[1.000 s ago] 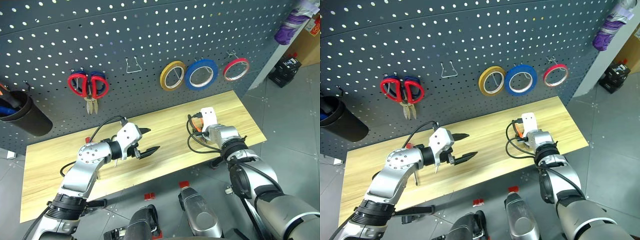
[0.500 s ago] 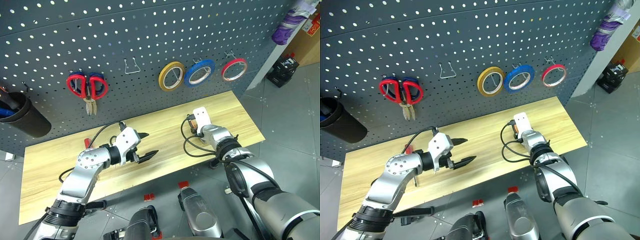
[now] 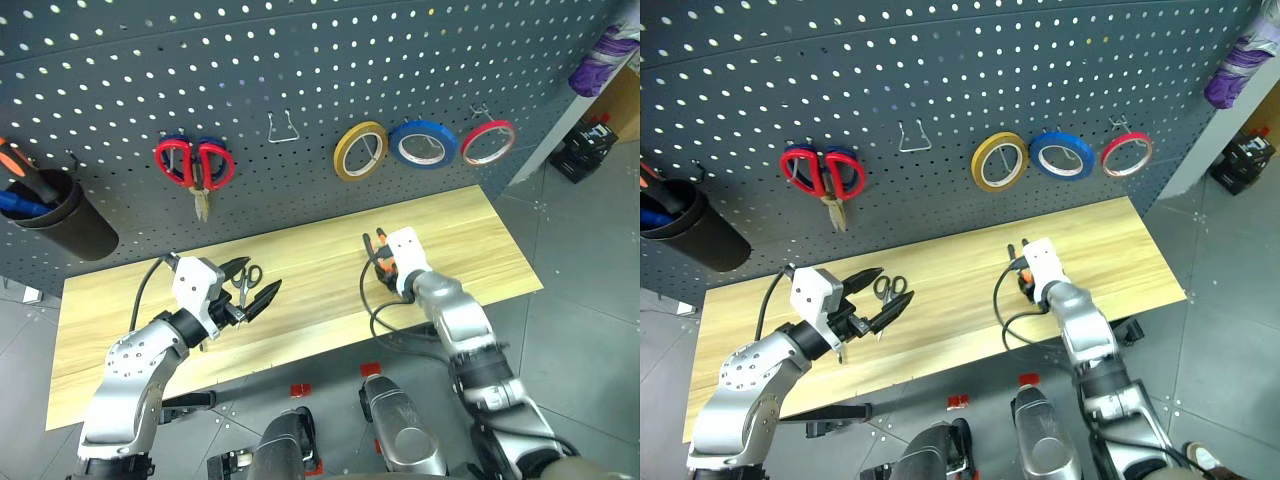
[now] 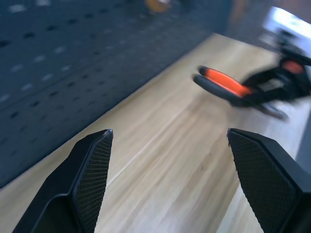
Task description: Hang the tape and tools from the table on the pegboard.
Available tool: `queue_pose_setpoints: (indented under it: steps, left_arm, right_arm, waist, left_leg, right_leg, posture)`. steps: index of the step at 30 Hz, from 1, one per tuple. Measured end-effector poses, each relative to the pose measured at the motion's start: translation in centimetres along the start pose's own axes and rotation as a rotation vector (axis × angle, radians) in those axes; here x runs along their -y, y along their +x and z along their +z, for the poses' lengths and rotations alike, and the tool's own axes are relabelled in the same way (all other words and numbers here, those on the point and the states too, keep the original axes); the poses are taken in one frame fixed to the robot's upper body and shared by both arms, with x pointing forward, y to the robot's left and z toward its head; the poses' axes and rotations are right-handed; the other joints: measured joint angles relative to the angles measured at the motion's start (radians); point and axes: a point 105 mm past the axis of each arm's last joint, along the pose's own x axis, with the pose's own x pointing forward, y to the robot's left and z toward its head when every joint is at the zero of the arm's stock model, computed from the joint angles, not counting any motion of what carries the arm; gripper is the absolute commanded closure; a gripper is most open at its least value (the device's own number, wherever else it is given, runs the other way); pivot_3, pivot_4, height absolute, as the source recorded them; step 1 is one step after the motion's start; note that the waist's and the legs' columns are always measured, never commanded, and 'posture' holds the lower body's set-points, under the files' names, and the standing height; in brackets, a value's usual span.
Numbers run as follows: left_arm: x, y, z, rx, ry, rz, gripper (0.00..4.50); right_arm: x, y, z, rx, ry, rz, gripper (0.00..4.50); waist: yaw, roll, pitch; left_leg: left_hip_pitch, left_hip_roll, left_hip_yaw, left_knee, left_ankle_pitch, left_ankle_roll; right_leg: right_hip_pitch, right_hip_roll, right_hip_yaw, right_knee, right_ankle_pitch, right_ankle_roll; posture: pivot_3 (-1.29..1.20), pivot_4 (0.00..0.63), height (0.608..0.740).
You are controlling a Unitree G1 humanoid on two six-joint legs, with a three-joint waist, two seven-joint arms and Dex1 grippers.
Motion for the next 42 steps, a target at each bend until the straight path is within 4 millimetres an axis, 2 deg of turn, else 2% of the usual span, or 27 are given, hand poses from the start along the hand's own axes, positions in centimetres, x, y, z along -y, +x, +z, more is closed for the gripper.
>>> queue_pose_setpoints:
  steps: [2, 4, 7, 10, 12, 19, 22, 24, 30, 36, 42]
  left_arm:
    - [-0.1, -0.4, 0.6, 0.016, -0.001, 0.036, 0.54]
    - [-0.3, -0.6, 1.3, 0.031, -0.008, 0.067, 0.54]
    - [-0.8, -0.7, 2.9, 0.067, -0.03, 0.112, 0.54]
    - [-0.7, -0.4, 4.5, 0.093, -0.039, 0.109, 0.54]
    - [-0.4, -0.2, 5.6, 0.104, -0.03, 0.085, 0.54]
    - [0.3, 1.3, 8.9, 0.128, 0.015, 0.033, 0.54]
    - [0.8, 2.0, 9.1, 0.115, 0.008, 0.015, 0.54]
    - [1.1, 2.4, 9.4, 0.117, 0.012, 0.01, 0.54]
    - [1.1, 4.1, 10.4, 0.146, 0.006, 0.031, 0.54]
    - [1.4, 5.4, 9.8, 0.128, 0.01, 0.027, 0.54]
    - [1.6, 5.3, 9.4, 0.122, 0.006, 0.026, 0.54]
  right_arm:
    - [-2.4, -1.3, 2.9, 0.132, 0.025, 0.067, 1.98]
    - [-4.2, -2.7, 7.1, 0.32, 0.0, 0.116, 1.98]
    - [-4.9, -4.8, 13.6, 0.603, -0.059, 0.125, 1.98]
    - [-5.1, -6.2, 18.0, 0.795, -0.097, 0.116, 1.98]
    - [-5.1, -6.7, 20.2, 0.887, -0.114, 0.109, 1.98]
    - [-4.7, -6.3, 26.7, 1.13, -0.153, 0.045, 1.98]
    - [-4.6, -5.3, 27.7, 1.172, -0.186, 0.025, 1.98]
    - [-4.1, -4.3, 27.7, 1.167, -0.191, 0.01, 1.98]
    - [-3.1, -1.1, 26.0, 1.107, -0.262, -0.041, 1.98]
    - [-1.5, -0.2, 24.7, 1.098, -0.356, -0.12, 1.98]
    - [-0.8, 0.2, 24.0, 1.078, -0.372, -0.147, 1.98]
  waist:
    - [0.011, 0.0, 0.0]
    - [0.029, 0.0, 0.0]
    - [0.061, -0.001, 0.0]
    - [0.089, -0.002, 0.003]
    - [0.098, -0.003, 0.003]
    - [0.099, -0.006, 0.009]
    - [0.099, -0.006, 0.01]
    - [0.099, -0.006, 0.013]
    - [0.109, -0.008, 0.03]
    - [0.129, -0.009, 0.039]
    - [0.138, -0.009, 0.047]
  left_leg:
    - [0.001, 0.0, 0.0, 0.0, 0.0, 0.0]
    - [0.002, 0.0, 0.0, 0.0, 0.0, 0.0]
    - [0.002, 0.0, 0.0, 0.001, 0.0, 0.0]
    - [0.002, 0.0, 0.0, 0.001, 0.001, -0.001]
    - [0.003, 0.0, -0.001, 0.001, 0.001, -0.002]
    - [0.003, 0.0, -0.001, 0.0, 0.003, -0.004]
    - [0.003, 0.0, 0.0, 0.0, 0.003, -0.005]
    - [0.003, 0.0, 0.0, 0.0, 0.003, -0.005]
    - [0.003, 0.0, 0.001, 0.0, 0.004, -0.006]
    - [0.002, 0.001, 0.002, 0.0, 0.004, -0.006]
    - [0.002, 0.001, 0.002, 0.0, 0.004, -0.006]
  right_leg:
    - [0.0, 0.0, 0.0, 0.001, 0.001, 0.001]
    - [0.001, 0.0, 0.0, 0.0, 0.001, 0.001]
    - [0.001, 0.0, -0.001, -0.001, 0.001, 0.001]
    - [0.001, 0.0, -0.002, 0.0, 0.002, 0.001]
    - [0.001, 0.0, -0.003, 0.0, 0.002, 0.0]
    - [0.0, 0.001, -0.004, 0.0, 0.003, -0.002]
    - [0.0, 0.0, -0.004, 0.0, 0.003, -0.002]
    - [0.0, 0.0, -0.004, 0.0, 0.003, -0.002]
    - [0.0, 0.0, -0.004, -0.001, 0.003, -0.002]
    - [0.0, 0.0, -0.004, -0.001, 0.003, -0.002]
    - [-0.001, 0.0, -0.004, 0.0, 0.003, -0.002]
  posture:
    - [-0.26, 0.277, 0.74]
    - [-0.24, 0.287, 0.74]
    - [-0.22, 0.299, 0.74]
    - [-0.2, 0.306, 0.74]
    - [-0.2, 0.31, 0.74]
    - [-0.17, 0.326, 0.74]
    - [-0.16, 0.332, 0.74]
    - [-0.15, 0.343, 0.74]
    - [-0.12, 0.358, 0.74]
    - [-0.11, 0.366, 0.74]
    - [-0.13, 0.364, 0.74]
